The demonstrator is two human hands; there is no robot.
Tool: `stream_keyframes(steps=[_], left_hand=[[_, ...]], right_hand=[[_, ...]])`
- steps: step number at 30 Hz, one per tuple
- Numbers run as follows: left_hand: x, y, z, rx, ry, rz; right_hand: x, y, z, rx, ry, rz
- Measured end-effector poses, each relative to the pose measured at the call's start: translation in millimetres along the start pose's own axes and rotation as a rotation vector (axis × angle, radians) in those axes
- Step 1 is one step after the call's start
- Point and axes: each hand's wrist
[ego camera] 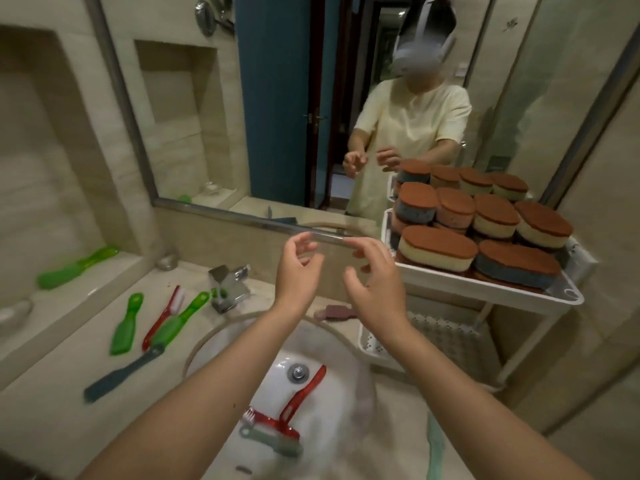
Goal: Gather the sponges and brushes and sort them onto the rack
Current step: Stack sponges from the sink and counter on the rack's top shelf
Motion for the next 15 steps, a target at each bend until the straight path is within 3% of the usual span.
stream_keyframes(steps=[8,15], left_hand=[[-29.1,-47.6,-109.8,0.113,0.18,-0.094],[-63.7,-80.9,-191.7,0.207,0.326,-0.163]], right_hand=[[-79.8,-19.9,61.8,0.05,-0.3,0.145],[-148.8,-39.1,104.1,0.03,-0.494,0.15]])
Point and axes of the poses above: each hand's wrist, its own x-axis towards the middle knuckle, its own z-axis out of the palm, y = z × x, and after that the axes turned 15 degrees about y, right-handed
